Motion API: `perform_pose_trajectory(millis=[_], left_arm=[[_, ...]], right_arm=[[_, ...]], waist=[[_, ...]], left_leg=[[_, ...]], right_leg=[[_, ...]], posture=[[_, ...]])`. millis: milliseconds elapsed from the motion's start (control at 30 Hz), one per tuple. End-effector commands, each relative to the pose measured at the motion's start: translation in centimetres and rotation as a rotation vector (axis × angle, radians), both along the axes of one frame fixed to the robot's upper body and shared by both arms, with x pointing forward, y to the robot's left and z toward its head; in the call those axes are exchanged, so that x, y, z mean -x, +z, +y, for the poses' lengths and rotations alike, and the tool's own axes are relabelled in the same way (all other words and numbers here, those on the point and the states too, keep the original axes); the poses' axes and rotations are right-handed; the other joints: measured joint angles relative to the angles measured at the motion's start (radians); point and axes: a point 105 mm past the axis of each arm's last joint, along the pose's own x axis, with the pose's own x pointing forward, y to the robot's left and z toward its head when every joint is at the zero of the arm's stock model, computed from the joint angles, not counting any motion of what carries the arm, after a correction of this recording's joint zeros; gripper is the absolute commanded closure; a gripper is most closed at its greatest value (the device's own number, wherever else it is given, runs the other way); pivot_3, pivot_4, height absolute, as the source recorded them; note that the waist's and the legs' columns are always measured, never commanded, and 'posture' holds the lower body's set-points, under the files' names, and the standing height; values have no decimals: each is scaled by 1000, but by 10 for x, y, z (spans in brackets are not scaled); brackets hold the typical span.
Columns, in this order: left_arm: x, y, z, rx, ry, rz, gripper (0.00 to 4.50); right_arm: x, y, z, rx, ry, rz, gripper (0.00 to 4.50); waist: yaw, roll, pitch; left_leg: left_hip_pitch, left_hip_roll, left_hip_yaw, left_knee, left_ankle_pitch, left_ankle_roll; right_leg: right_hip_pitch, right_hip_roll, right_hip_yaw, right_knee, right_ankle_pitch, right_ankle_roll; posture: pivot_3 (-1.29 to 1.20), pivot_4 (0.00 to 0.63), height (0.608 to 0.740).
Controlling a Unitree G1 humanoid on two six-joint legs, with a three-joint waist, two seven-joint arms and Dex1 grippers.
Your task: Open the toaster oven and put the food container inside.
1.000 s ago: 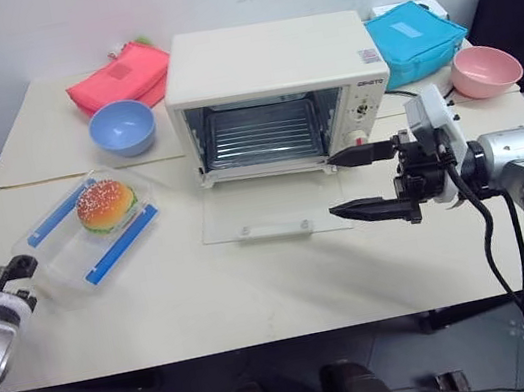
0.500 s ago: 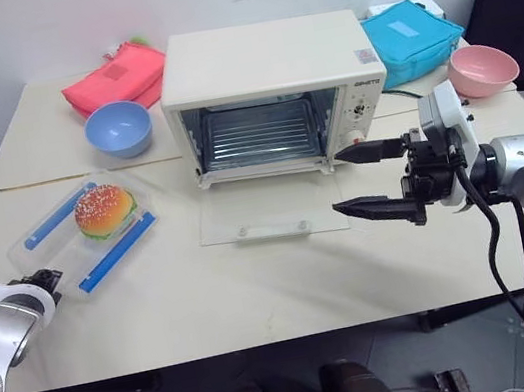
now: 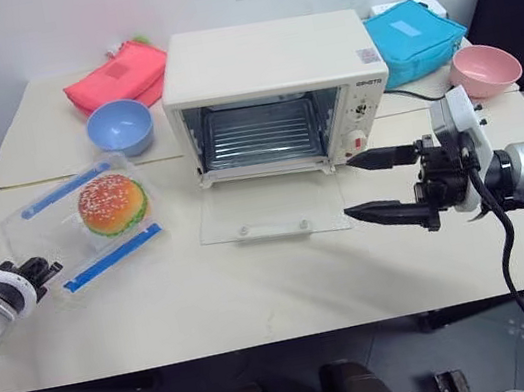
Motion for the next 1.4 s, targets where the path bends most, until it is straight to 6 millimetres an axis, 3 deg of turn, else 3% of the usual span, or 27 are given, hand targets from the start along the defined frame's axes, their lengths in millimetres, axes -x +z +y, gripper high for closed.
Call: perform_pose_trajectory(millis=[33,200,433,600,767,800,833,933,1033,1133,1233,1300,1400], left_arm=[[6,28,-32,-38,-268,-32,4136],[4,44,-73,-31,-494,-53,4136],[-39,32,-137,2,-596,-81,4136],[-68,21,-166,-4,-586,-48,4136],[-87,24,-178,-38,-538,-65,4136],[-87,27,-185,-24,-560,-74,4136],[-87,28,-189,-16,-576,-80,3496],[-83,35,-197,-1,-632,-101,2665],[-81,50,-189,33,-617,-187,1858],[-77,74,-173,103,-588,-340,1858],[-58,98,-161,227,-665,-521,1858],[-40,105,-160,252,-762,-592,1858],[-11,101,-164,307,-959,-605,2443]], right_arm=[[6,14,-9,13,-28,-73,0],[2,13,-17,-1,-77,-73,0],[5,13,-16,-13,-92,-78,0],[8,14,-20,-10,-122,-85,0],[9,13,-24,-21,-163,-85,0],[10,12,-24,-22,-168,-84,0],[10,12,-25,-23,-171,-84,0],[10,10,-28,-21,-196,-83,0],[9,7,-33,-12,-223,-81,0],[7,4,-36,4,-246,-79,0],[11,5,-33,-3,-230,-74,0],[14,5,-29,-9,-203,-63,0],[20,2,-21,-22,-154,-36,183]], waist=[[0,1,0],[0,1,1],[7,2,2],[3,0,2],[2,0,3],[3,0,3],[4,0,3],[3,-1,3],[1,-1,3],[0,-2,4],[0,-2,4],[1,-2,4],[1,-2,4]], left_leg=[[0,0,0,-1,0,0],[0,0,0,-2,-1,0],[0,0,-1,1,0,1],[-1,-1,0,3,1,-1],[-1,-2,1,3,3,-4],[-1,-2,1,3,4,-4],[-1,-2,1,4,4,-3],[0,-2,0,5,4,-4],[0,-2,0,5,5,-3],[1,-2,0,5,5,-4],[1,-2,0,5,6,-5],[2,-2,0,5,7,-6],[2,-2,0,5,7,-6]], right_leg=[[0,0,0,-1,0,0],[0,-1,0,-2,0,-1],[1,-1,-1,0,1,1],[0,1,0,2,1,3],[0,1,1,4,1,3],[0,1,1,4,1,3],[0,1,1,5,1,3],[0,1,1,6,2,3],[0,2,1,8,2,4],[0,2,1,9,2,4],[0,2,1,9,2,4],[1,2,1,9,2,4],[1,2,1,9,2,4]], posture=[[0,150,740],[0,150,740],[0,150,740],[0,150,740],[0,150,740],[0,150,740],[0,150,740],[0,150,740],[0,150,740],[0,150,740],[0,150,740],[0,150,740],[0,150,740]])
